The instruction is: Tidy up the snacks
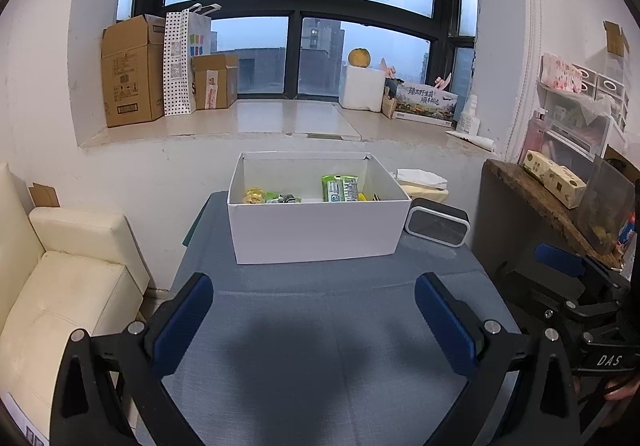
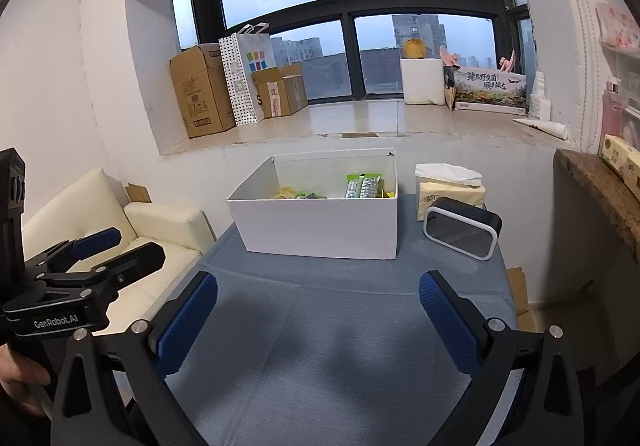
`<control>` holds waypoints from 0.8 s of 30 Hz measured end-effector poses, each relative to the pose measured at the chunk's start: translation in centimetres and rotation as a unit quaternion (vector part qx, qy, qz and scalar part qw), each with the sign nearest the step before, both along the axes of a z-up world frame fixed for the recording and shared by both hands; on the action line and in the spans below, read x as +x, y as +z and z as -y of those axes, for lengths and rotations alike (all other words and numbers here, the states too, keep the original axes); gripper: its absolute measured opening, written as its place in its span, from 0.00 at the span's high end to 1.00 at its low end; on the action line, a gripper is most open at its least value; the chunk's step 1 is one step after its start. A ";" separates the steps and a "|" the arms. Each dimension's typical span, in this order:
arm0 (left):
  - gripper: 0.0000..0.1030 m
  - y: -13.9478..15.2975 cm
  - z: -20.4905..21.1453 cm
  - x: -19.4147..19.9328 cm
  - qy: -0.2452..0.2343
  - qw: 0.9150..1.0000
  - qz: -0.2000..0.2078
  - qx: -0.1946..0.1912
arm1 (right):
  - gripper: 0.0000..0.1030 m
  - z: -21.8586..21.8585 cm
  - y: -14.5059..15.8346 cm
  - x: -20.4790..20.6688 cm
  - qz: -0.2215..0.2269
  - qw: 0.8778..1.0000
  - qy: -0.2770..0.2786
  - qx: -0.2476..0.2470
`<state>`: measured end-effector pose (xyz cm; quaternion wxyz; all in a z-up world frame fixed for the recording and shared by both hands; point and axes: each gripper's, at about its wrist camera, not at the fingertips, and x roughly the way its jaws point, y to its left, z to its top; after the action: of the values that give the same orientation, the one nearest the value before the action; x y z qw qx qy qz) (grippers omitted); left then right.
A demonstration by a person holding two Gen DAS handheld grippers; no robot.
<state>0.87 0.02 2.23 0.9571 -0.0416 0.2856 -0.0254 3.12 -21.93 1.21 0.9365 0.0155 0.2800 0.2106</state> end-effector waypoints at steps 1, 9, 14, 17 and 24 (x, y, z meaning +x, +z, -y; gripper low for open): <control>0.00 0.0 0.0 0.0 0.000 1.000 0.000 0.000 | 0.00 0.0 0.0 0.0 0.001 1.000 -0.001 -0.001; 0.00 -0.2 0.1 0.1 -0.003 1.000 -0.001 -0.001 | 0.00 0.2 0.0 0.0 -0.001 1.000 -0.001 0.000; 0.00 -0.3 0.1 0.2 -0.004 1.000 -0.002 0.001 | 0.00 0.3 0.0 0.1 -0.005 1.000 -0.003 0.002; 0.00 -0.4 0.1 0.3 -0.006 1.000 -0.002 0.000 | 0.00 0.1 0.0 0.1 -0.004 1.000 -0.004 -0.005; 0.00 -0.5 0.3 0.2 -0.006 1.000 -0.003 0.001 | 0.00 -0.2 0.0 0.0 -0.006 1.000 -0.002 -0.012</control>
<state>1.11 -0.28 1.74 0.9561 -0.0386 0.2888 -0.0307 3.12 -21.76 1.23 0.9354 0.0058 0.2878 0.2051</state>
